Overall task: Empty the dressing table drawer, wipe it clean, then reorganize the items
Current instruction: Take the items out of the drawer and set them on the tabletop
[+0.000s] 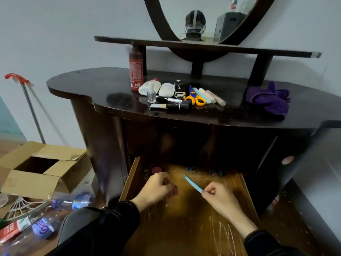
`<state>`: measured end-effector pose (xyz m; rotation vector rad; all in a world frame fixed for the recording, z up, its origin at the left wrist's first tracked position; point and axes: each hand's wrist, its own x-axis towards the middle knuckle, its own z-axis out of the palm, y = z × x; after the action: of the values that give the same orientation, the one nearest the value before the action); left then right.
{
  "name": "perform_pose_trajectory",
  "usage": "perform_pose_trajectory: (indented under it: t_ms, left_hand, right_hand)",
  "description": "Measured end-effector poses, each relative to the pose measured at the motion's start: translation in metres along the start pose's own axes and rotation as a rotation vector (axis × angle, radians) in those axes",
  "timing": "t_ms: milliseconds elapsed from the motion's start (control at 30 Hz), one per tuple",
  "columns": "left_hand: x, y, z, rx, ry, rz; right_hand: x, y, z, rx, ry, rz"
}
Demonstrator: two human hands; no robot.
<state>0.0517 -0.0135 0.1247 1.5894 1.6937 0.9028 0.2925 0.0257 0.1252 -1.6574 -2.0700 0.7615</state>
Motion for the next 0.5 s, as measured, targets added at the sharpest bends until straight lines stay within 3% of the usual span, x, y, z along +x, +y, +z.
perform_pose_trajectory:
  t_ms: [200, 500]
  left_hand:
    - [-0.038, 0.067, -0.040, -0.219, 0.087, 0.155]
    - [-0.030, 0.182, -0.112, -0.654, 0.262, 0.389]
  right_hand:
    - [-0.047, -0.054, -0.071, 0.123, 0.200, -0.198]
    - [-0.069, -0.120, -0.162, 0.767, 0.463, -0.396]
